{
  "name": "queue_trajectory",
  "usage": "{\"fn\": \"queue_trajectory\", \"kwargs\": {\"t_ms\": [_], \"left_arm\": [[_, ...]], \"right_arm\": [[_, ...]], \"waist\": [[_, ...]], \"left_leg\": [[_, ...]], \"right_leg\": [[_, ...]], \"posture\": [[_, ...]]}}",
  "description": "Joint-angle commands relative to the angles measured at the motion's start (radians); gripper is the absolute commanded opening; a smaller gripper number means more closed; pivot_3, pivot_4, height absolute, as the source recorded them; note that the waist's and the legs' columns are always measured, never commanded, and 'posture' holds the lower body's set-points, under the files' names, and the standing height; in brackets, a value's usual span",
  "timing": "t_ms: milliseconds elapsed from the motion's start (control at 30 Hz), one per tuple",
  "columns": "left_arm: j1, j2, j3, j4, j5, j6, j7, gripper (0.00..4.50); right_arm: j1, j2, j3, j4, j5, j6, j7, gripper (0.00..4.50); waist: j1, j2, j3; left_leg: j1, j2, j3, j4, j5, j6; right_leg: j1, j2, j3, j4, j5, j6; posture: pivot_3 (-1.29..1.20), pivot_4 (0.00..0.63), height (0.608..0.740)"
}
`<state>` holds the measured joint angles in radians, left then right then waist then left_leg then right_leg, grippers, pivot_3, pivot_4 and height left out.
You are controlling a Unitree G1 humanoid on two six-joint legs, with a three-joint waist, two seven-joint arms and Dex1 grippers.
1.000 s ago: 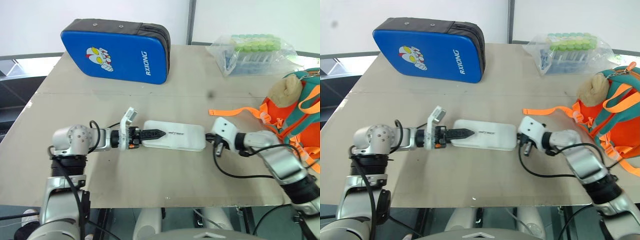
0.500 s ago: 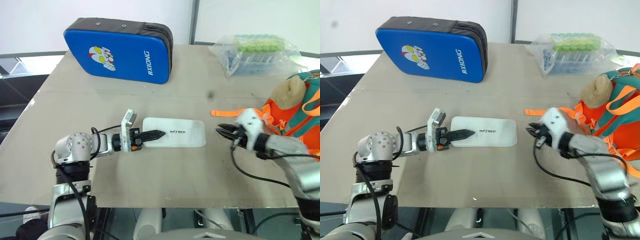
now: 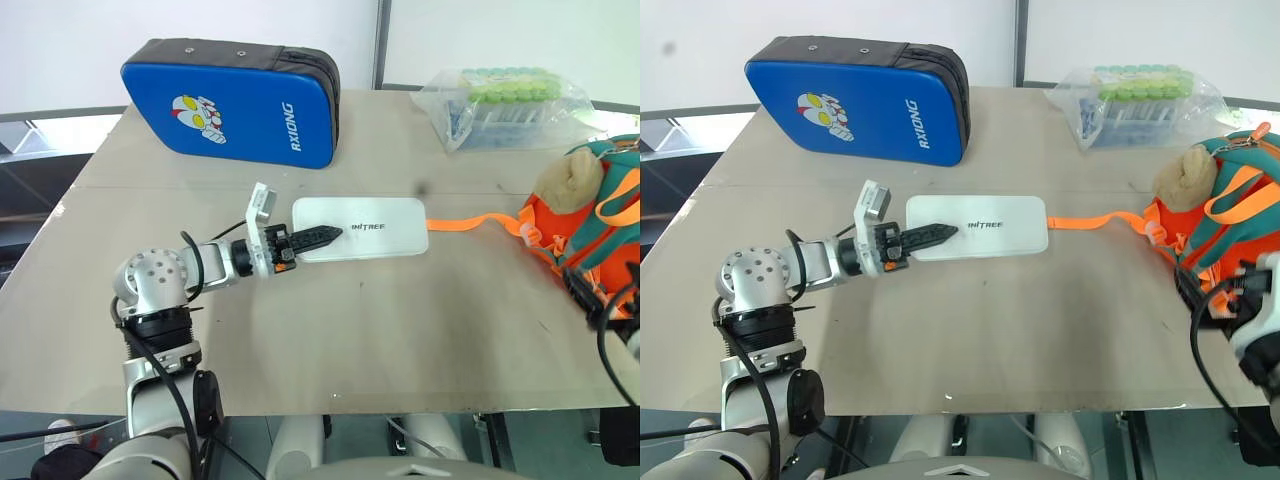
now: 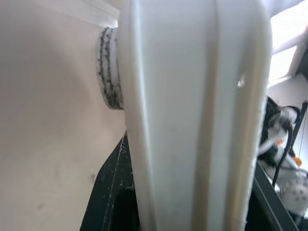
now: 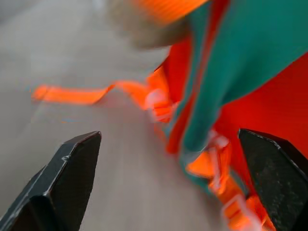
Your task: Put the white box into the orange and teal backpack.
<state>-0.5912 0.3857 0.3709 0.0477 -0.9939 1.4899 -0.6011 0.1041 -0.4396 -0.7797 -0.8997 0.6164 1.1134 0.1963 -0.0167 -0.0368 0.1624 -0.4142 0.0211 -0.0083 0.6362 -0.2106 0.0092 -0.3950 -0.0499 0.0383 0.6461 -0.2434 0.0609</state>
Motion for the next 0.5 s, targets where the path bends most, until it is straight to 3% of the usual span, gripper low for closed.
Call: {"fn": "queue_trajectory", "kwargs": {"t_ms": [33,67,167,267,400,433,500], "left_arm": [[-0.026,-0.007,0.011,-0.038,-0.025,-0.052,-0.002,1.01],[-0.026,-0.007,0.01,-0.04,-0.026,-0.057,0.001,1.01],[-0.018,-0.001,0.016,-0.045,-0.022,-0.08,0.011,1.01],[0.007,0.01,0.044,-0.076,-0.033,-0.116,0.018,1.01],[0.059,0.002,0.068,-0.11,-0.019,-0.197,0.039,1.01],[0.066,-0.005,0.075,-0.12,-0.021,-0.219,0.049,1.01],[0.072,-0.025,0.095,-0.145,-0.029,-0.259,0.086,1.01]], "right_arm": [[-0.239,-0.004,0.098,0.155,-0.068,-0.009,-0.142,4.5],[-0.297,-0.002,0.118,0.199,-0.088,-0.018,-0.167,4.5],[-0.358,-0.04,0.19,0.297,-0.167,-0.073,-0.178,3.74],[-0.393,-0.105,0.289,0.398,-0.257,-0.207,-0.145,2.31],[-0.453,-0.155,0.38,0.451,-0.248,-0.34,-0.007,0.45],[-0.471,-0.159,0.4,0.449,-0.23,-0.366,0.037,0.16],[-0.525,-0.157,0.427,0.439,-0.157,-0.388,0.134,0.16]], "waist": [[-0.005,0.0,0.0],[-0.006,0.001,0.001],[0.007,0.001,0.001],[0.007,0.002,0.001],[-0.001,0.002,0.001],[-0.001,0.002,0.001],[-0.001,0.002,0.001]], "left_leg": [[-0.001,0.0,0.0,0.0,0.0,0.0],[0.0,0.001,0.001,0.0,0.0,0.0],[-0.002,0.0,0.002,-0.001,0.0,0.0],[-0.005,-0.001,0.003,-0.003,0.0,0.0],[-0.012,-0.001,0.004,-0.002,0.0,0.0],[-0.012,-0.001,0.004,-0.002,0.0,0.0],[-0.012,0.0,0.004,-0.002,0.0,0.0]], "right_leg": [[-0.001,0.001,0.0,0.0,0.0,0.0],[-0.002,0.0,0.002,0.0,0.0,0.0],[-0.002,0.001,0.0,0.0,0.001,0.001],[-0.004,0.0,-0.001,-0.001,0.0,0.002],[-0.011,-0.001,0.003,-0.002,0.001,0.003],[-0.011,-0.001,0.003,-0.002,0.001,0.003],[-0.011,0.0,0.002,-0.001,0.001,0.003]], "posture": [[0.0,0.15,0.74],[0.0,0.15,0.74],[0.0,0.15,0.74],[0.0,0.15,0.74],[0.0,0.15,0.74],[0.0,0.15,0.74],[0.0,0.15,0.74]]}}
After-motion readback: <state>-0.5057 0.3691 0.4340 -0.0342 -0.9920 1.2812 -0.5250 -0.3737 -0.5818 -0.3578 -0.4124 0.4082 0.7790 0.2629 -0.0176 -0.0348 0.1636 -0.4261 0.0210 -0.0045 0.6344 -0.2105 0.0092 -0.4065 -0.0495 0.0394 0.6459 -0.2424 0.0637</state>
